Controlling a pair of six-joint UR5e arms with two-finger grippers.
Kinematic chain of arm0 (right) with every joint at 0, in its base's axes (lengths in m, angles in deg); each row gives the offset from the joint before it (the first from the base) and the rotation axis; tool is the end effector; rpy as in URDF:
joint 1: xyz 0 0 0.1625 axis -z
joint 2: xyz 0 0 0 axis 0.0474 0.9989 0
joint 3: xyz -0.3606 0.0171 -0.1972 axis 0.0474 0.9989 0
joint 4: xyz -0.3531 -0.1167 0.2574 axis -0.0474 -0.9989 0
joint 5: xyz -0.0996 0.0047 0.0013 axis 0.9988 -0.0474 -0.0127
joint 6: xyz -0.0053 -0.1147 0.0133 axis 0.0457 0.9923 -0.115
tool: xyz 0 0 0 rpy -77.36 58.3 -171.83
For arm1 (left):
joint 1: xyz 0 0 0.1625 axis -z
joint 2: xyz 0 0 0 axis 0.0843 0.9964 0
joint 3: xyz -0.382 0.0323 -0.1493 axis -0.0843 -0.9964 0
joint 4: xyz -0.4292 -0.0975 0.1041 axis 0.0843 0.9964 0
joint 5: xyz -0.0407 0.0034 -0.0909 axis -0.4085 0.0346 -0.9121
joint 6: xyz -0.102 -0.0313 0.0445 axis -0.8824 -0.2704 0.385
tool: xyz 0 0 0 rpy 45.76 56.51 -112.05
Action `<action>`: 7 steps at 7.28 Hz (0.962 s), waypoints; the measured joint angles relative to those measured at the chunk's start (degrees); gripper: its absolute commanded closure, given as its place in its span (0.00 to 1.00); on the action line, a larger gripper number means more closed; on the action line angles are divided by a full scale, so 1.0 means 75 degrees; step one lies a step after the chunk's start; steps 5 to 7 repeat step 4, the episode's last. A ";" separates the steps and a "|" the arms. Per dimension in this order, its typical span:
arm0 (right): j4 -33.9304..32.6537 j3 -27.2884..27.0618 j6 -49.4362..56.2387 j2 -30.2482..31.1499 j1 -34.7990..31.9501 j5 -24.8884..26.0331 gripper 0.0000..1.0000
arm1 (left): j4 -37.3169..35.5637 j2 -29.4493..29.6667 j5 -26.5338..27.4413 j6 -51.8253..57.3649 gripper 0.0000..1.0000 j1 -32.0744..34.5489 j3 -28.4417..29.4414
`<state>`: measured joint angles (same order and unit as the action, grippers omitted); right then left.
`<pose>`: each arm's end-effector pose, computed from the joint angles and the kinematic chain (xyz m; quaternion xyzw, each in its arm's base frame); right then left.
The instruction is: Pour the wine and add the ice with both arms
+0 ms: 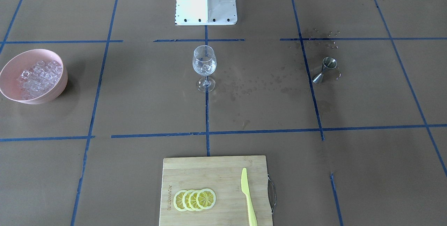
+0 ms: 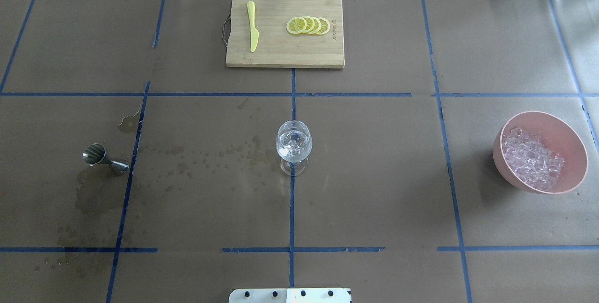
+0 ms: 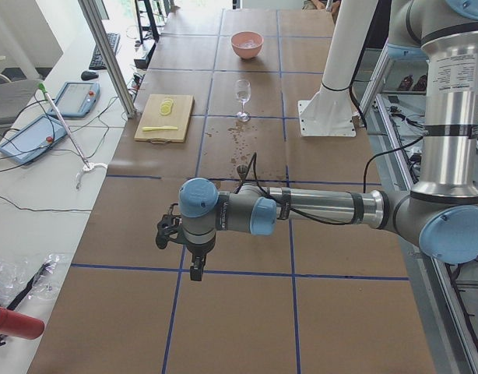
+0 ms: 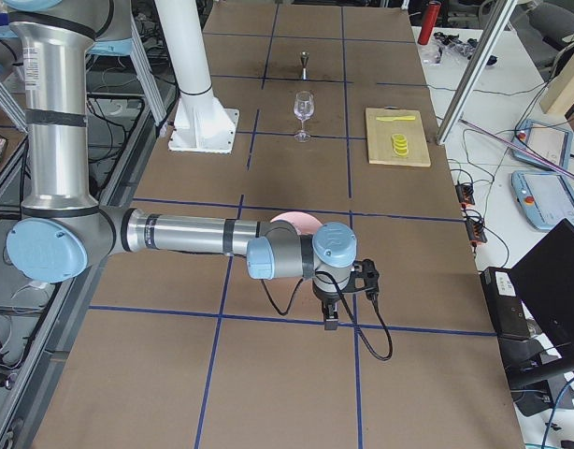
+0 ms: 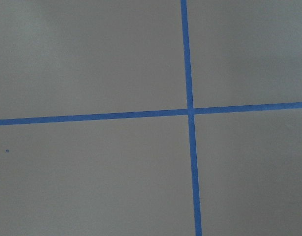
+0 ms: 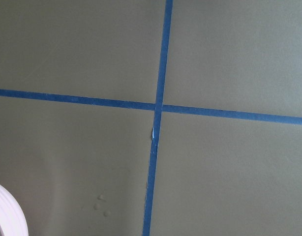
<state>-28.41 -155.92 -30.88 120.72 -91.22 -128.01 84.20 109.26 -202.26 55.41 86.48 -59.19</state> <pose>0.0384 -0.5262 0.6551 0.0422 -0.3799 -0.0278 0.9237 -0.0675 -0.5250 0.6285 0.0585 0.3603 0.0073 0.9310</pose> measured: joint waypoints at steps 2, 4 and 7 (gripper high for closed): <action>0.0001 0.0002 0.0007 0.0004 0.0000 -0.0004 0.00 | 0.0002 0.0000 0.0000 0.0000 0.00 0.0000 0.0000; 0.0002 0.0002 0.0011 0.0005 0.0000 -0.0005 0.00 | 0.0077 0.0000 0.0000 -0.0007 0.00 0.0000 0.0012; 0.0002 0.0002 0.0011 0.0005 0.0000 -0.0005 0.00 | 0.0077 0.0000 0.0000 -0.0007 0.00 0.0000 0.0012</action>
